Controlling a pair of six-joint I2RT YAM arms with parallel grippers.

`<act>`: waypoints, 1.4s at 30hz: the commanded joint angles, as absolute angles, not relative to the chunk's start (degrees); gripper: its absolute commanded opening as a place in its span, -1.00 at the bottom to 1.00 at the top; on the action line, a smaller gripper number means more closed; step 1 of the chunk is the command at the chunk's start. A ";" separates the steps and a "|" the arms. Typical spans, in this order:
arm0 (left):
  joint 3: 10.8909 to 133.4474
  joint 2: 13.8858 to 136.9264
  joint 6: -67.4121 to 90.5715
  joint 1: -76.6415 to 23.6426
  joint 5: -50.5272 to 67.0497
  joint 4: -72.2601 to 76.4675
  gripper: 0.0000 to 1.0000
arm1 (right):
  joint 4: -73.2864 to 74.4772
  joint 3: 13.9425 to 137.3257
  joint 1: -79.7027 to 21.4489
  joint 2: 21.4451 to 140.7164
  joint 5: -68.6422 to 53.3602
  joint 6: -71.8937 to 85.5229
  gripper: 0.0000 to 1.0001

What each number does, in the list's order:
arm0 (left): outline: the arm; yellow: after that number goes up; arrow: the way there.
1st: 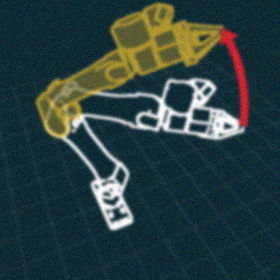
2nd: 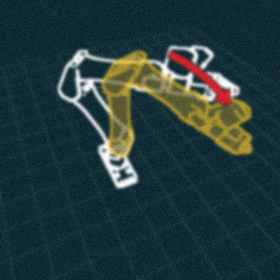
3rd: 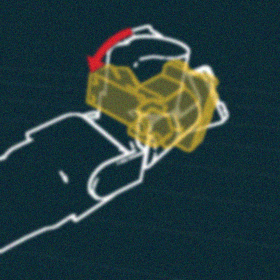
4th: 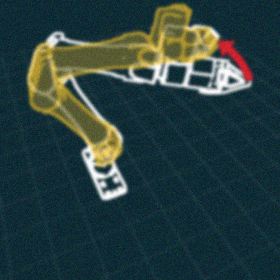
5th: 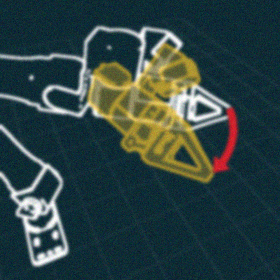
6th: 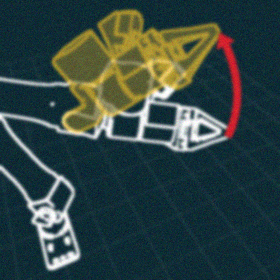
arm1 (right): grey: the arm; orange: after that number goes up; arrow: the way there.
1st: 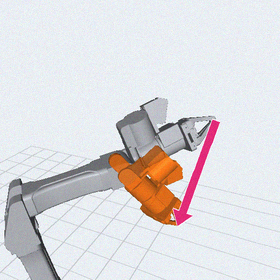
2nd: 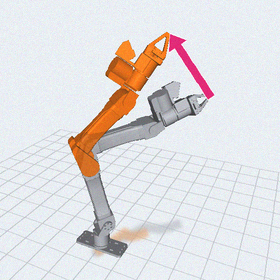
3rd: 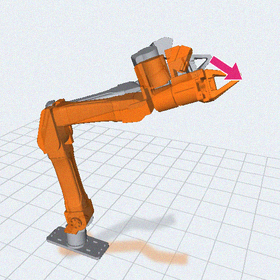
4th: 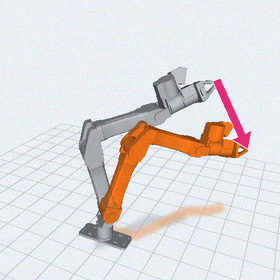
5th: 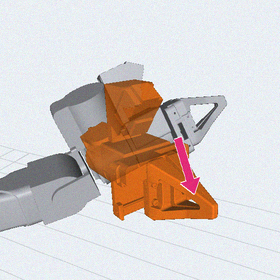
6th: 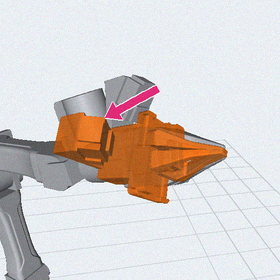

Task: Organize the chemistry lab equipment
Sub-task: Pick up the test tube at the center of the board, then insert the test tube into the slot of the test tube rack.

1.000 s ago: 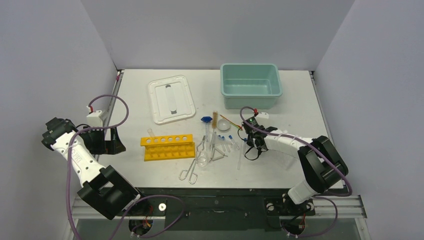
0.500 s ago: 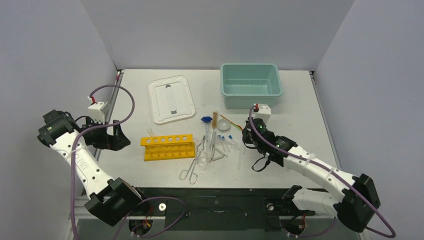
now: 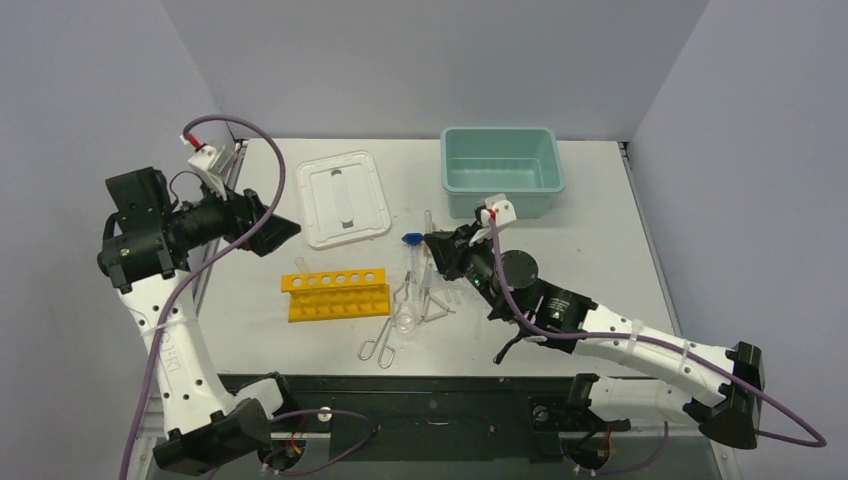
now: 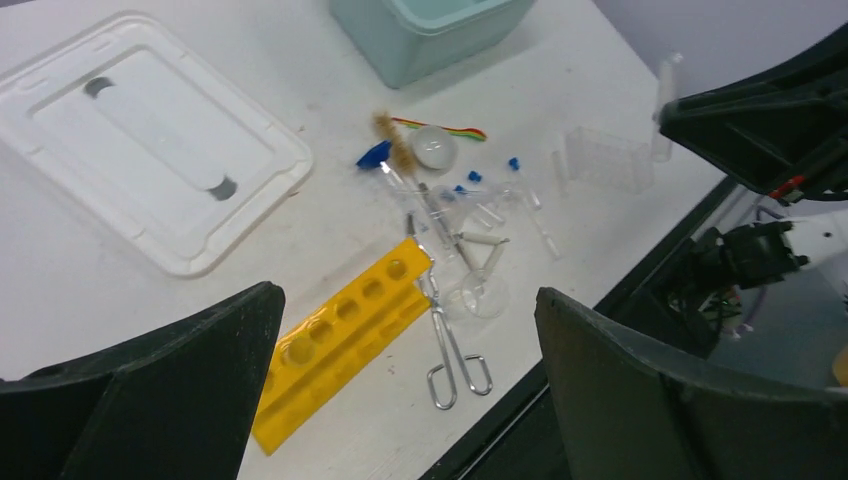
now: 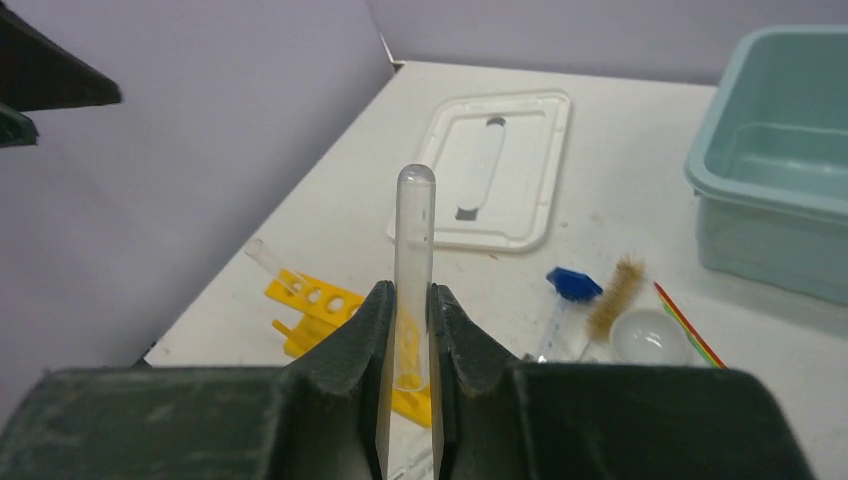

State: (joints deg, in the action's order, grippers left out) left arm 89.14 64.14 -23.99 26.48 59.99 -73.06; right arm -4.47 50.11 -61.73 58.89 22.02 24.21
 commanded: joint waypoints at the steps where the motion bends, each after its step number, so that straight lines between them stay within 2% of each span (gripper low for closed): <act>1: 86.49 61.79 3.86 14.22 63.96 -44.05 0.93 | -15.65 57.18 -62.77 62.91 20.85 19.34 -1.00; 8: 81.65 62.17 11.83 -2.21 59.61 -34.09 0.93 | -26.50 60.56 -64.71 68.09 17.37 21.31 -1.00; 17: 75.17 61.33 18.85 -8.28 61.97 -24.72 0.99 | -47.78 55.42 -66.69 72.89 15.38 28.41 -1.00; 26: 74.84 60.19 15.72 -8.53 65.17 -27.45 0.52 | -53.09 56.07 -66.90 77.04 11.86 38.36 -1.00; 31: 74.06 58.71 16.55 -8.38 66.63 -24.79 0.05 | -53.78 56.05 -66.89 78.37 11.09 40.52 -1.00; 33: 74.46 58.66 16.54 -8.28 67.29 -24.72 -0.03 | -53.70 56.17 -66.89 78.64 11.08 40.55 -1.00; 39: 75.16 59.53 16.73 -8.15 68.07 -25.62 -0.07 | -52.69 57.30 -67.00 79.71 10.33 39.77 -1.00; 42: 75.47 59.82 15.79 -8.04 68.03 -26.76 -0.18 | -52.19 57.37 -67.12 79.95 10.44 38.99 -1.00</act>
State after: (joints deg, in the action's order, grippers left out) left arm 74.35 59.59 16.34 -8.16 66.59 -28.01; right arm -50.48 55.48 -66.48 79.40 12.56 39.48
